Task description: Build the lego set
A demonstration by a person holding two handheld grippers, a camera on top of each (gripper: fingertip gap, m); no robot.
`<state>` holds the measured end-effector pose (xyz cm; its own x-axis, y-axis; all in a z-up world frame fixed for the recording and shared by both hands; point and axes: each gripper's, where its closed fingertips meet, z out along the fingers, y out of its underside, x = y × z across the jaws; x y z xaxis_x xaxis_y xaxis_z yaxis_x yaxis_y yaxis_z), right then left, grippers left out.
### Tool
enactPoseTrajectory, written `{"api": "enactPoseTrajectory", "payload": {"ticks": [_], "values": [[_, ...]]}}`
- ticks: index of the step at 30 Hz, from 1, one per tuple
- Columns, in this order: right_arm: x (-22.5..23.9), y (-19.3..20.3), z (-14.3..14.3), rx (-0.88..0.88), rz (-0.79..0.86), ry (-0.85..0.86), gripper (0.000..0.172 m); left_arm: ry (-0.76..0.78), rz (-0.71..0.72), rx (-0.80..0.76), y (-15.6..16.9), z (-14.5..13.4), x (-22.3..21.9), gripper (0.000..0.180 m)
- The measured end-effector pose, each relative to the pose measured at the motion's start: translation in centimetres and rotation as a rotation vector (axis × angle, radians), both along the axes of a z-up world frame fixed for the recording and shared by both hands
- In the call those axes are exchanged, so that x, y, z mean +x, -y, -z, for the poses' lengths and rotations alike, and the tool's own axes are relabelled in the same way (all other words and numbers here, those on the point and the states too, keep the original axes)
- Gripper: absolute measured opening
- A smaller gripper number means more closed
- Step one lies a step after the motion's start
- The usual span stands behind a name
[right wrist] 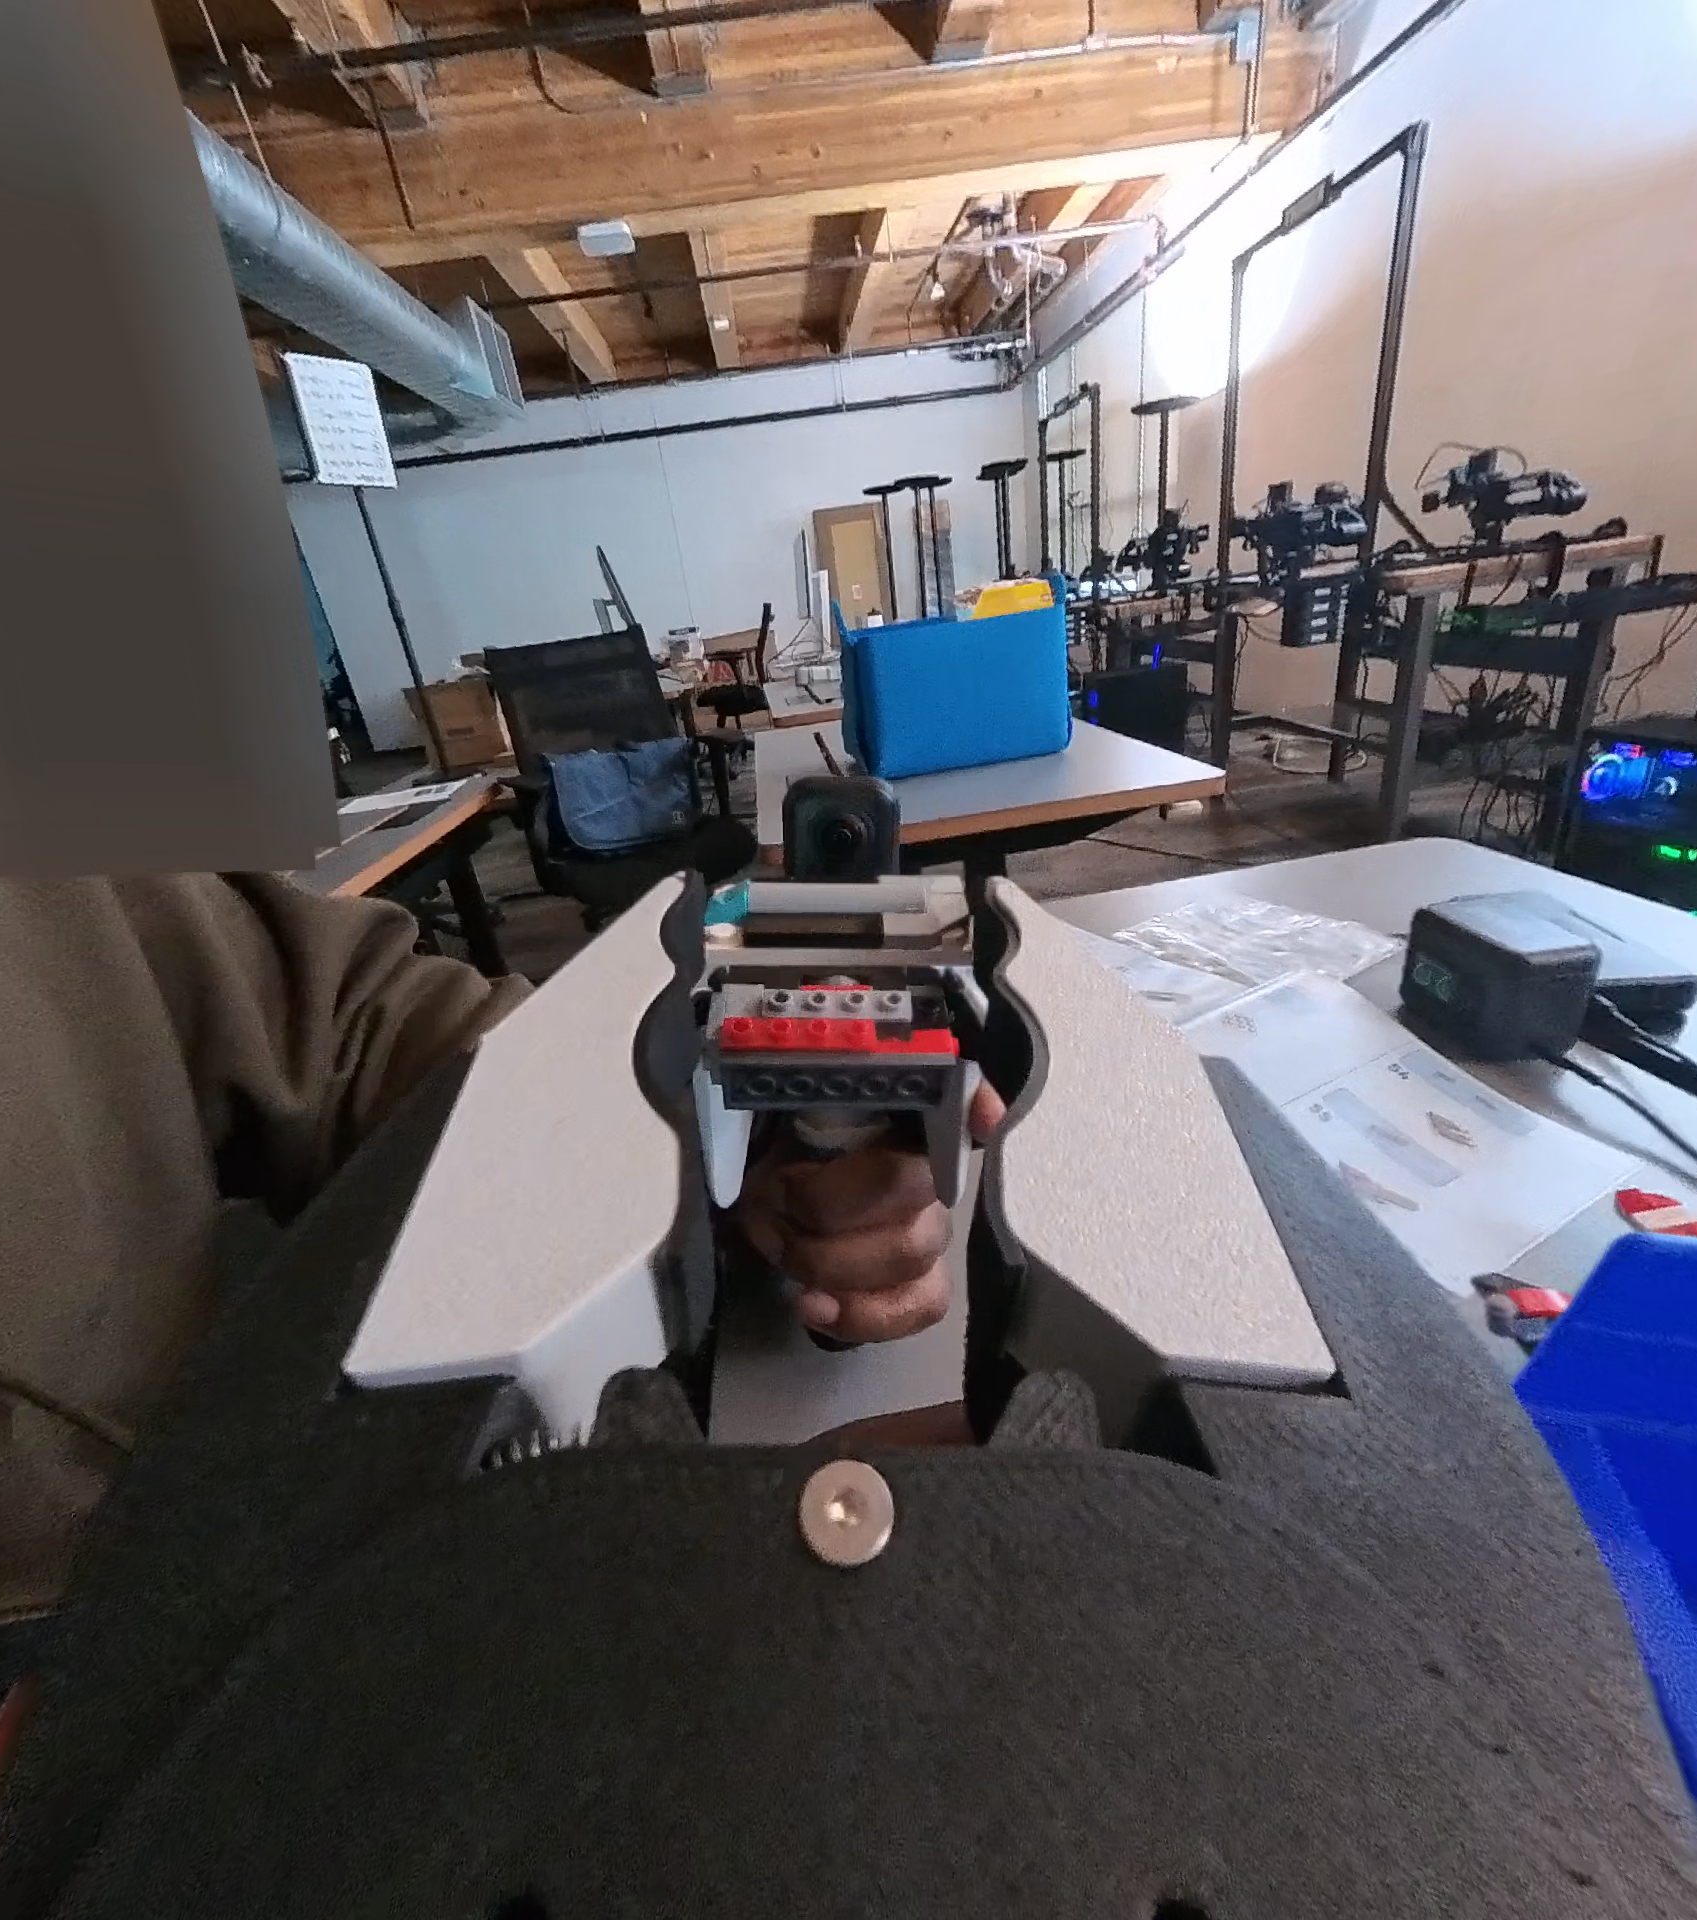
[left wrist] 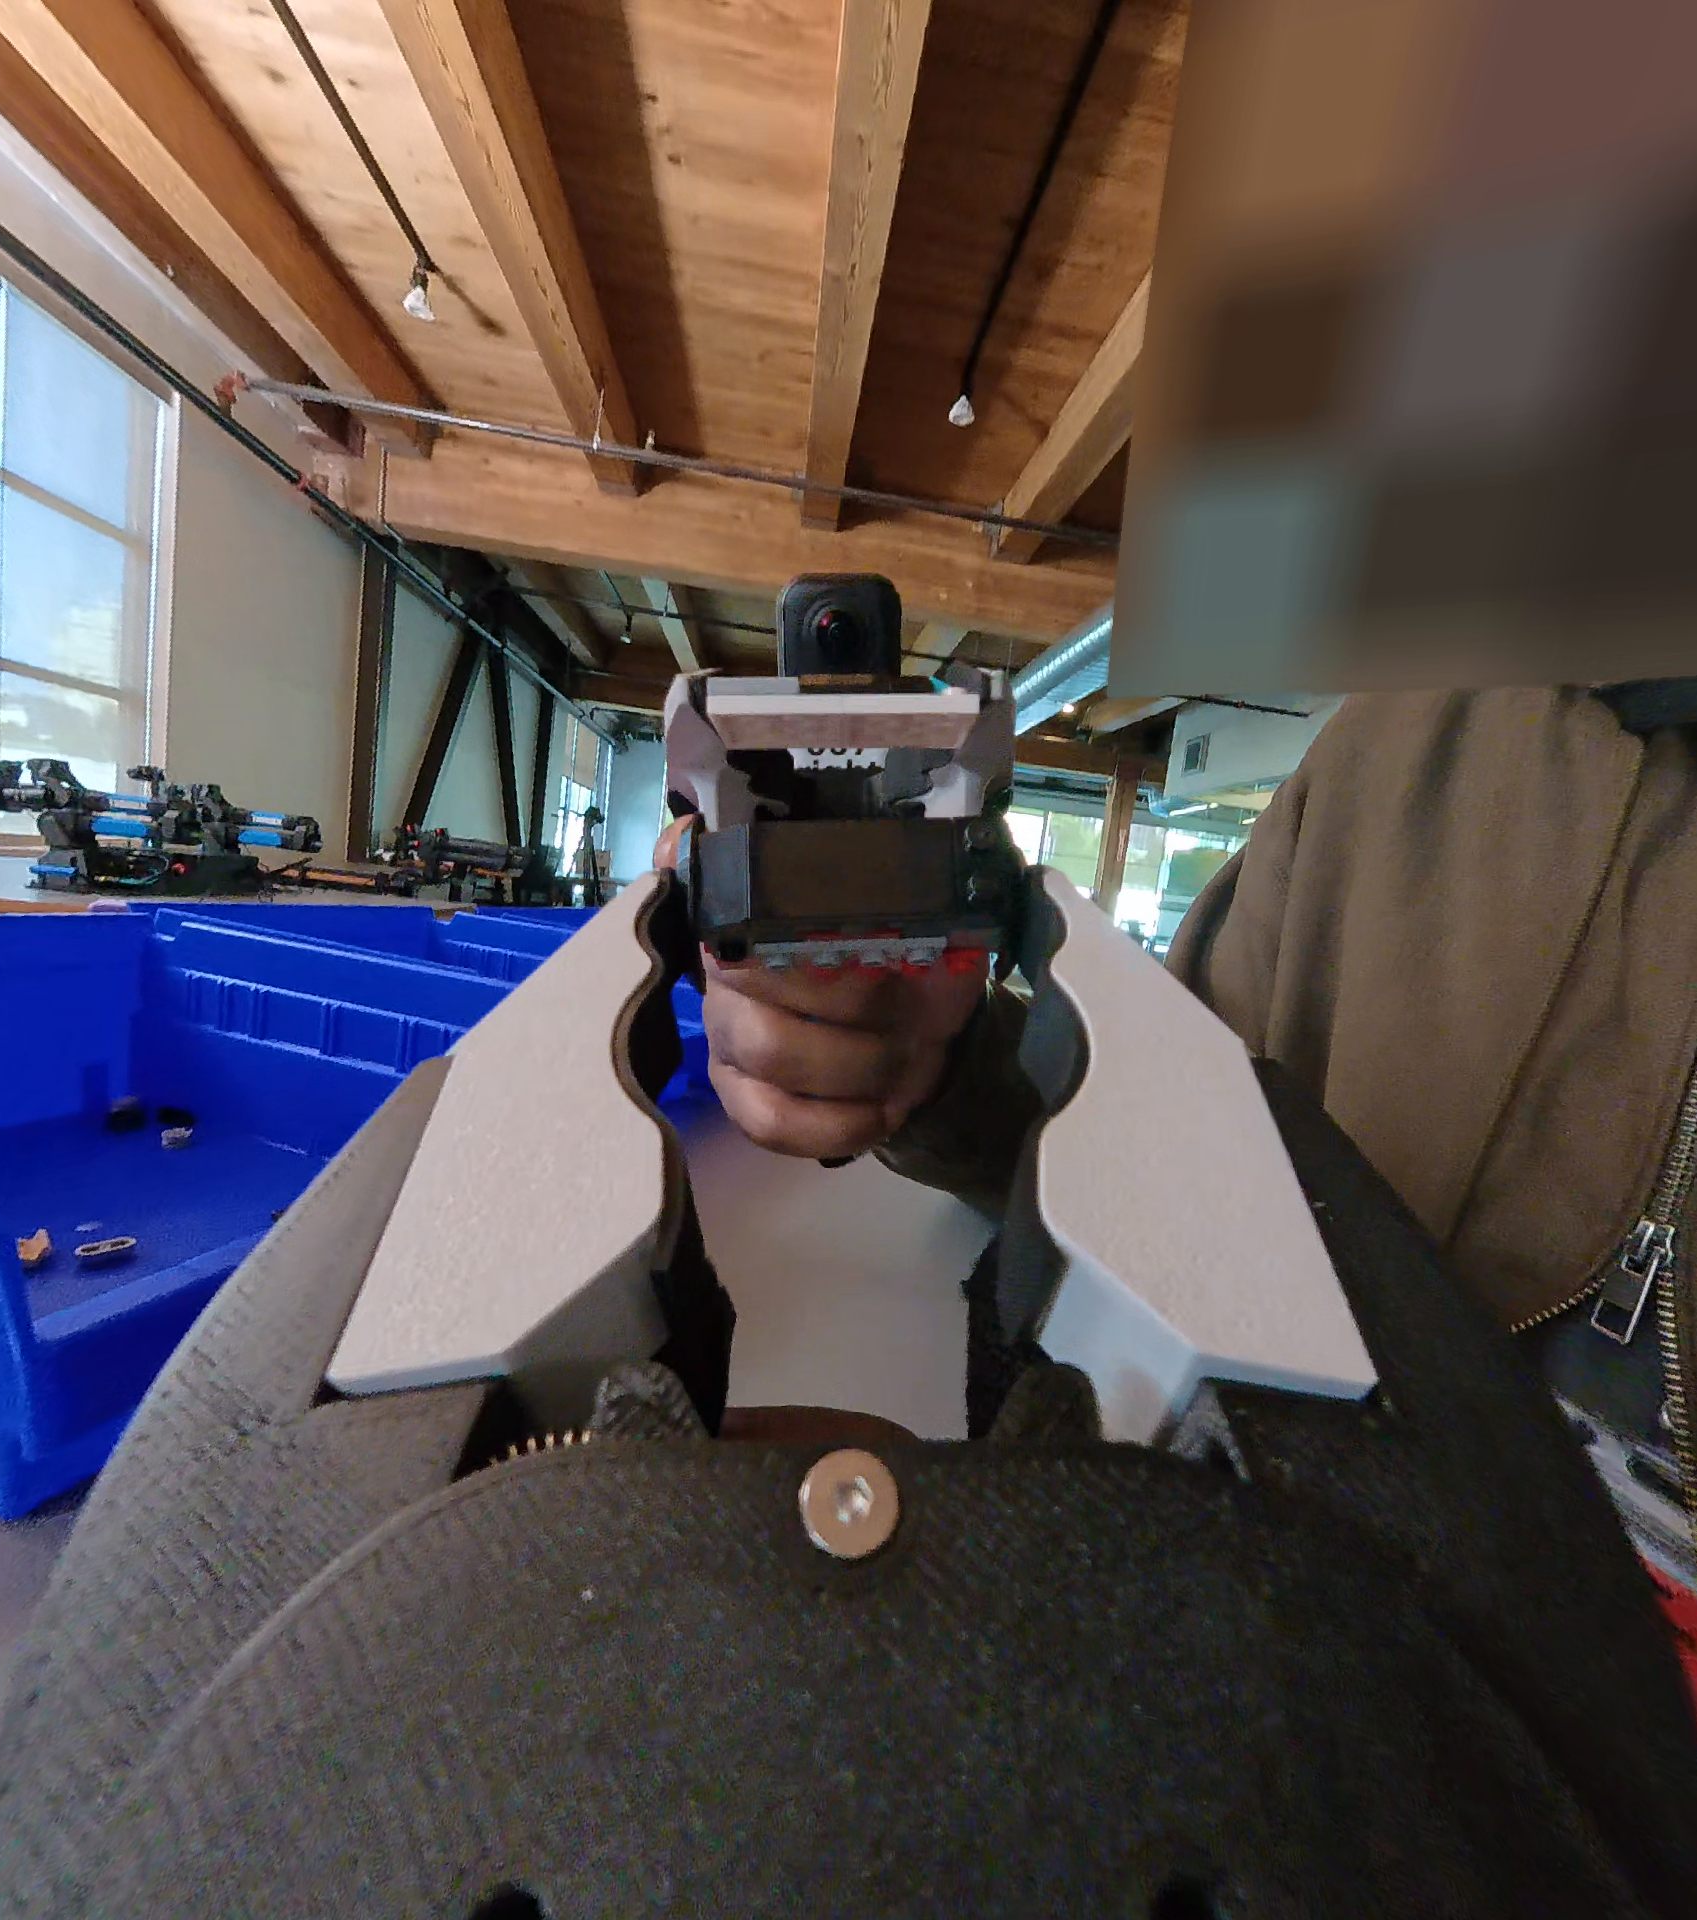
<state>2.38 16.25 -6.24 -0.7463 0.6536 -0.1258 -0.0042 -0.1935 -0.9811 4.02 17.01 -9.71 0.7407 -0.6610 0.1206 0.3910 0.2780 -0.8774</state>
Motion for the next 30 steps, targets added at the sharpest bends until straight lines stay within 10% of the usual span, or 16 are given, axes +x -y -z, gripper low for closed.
{"api": "enactPoseTrajectory", "payload": {"ticks": [30], "values": [[-1.3, 2.7, 0.2, 0.011, -0.01, 0.13, 0.054, 0.165, 0.075, 0.126, 1.9, -2.2, -0.5, 0.066]]}}
